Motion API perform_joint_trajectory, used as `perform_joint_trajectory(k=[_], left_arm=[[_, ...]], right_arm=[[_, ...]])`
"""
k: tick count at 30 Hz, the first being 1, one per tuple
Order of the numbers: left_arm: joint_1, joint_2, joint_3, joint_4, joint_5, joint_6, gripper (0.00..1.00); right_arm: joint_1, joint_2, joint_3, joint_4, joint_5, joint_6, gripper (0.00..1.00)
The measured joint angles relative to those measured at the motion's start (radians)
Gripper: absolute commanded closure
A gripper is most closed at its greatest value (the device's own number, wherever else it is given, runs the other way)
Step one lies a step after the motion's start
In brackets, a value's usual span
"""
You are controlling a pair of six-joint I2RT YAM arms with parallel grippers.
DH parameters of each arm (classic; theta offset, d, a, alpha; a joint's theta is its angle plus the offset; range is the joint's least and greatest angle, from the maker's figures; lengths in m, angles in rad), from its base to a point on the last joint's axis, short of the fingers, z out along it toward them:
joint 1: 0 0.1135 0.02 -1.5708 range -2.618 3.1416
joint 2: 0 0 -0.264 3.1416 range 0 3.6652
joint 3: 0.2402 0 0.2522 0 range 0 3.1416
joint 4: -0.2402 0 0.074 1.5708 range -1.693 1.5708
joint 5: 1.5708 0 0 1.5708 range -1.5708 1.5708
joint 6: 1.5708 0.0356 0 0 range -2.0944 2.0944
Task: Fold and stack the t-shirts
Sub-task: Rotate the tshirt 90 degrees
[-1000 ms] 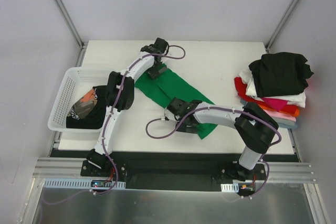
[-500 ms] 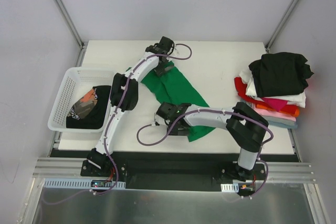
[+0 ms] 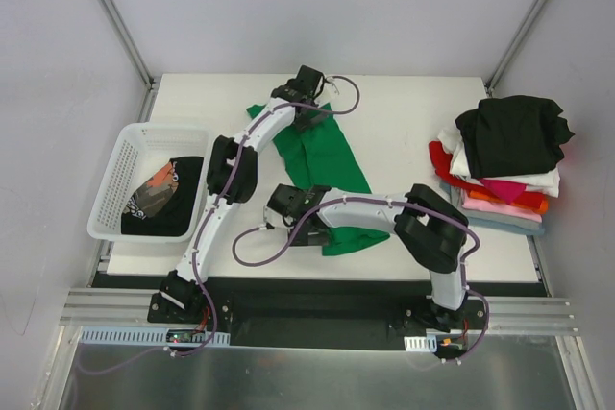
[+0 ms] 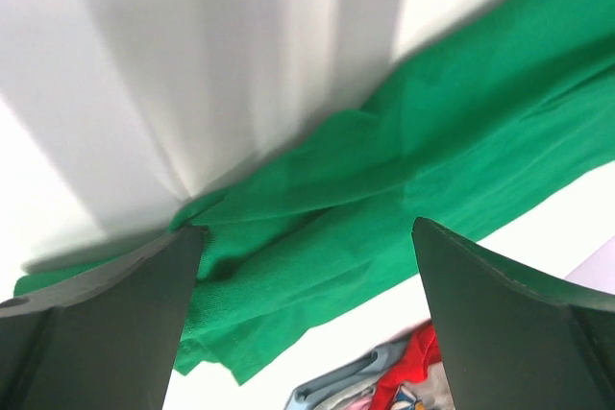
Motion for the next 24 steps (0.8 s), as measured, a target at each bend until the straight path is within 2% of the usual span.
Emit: perform_joint_trajectory(k=[11, 24], left_arm=[[-0.003, 0.031, 0.005, 0.166, 0.037, 0.036, 0.01], [0.014, 0.045, 0.005, 0.257, 0.108, 0.080, 0.01]], right_arm=[[0.035, 0.079, 0.123, 0.006, -0.039, -0.007, 0.03], [0.082, 0.149, 0.230, -0.036, -0.046, -0.015, 0.04]])
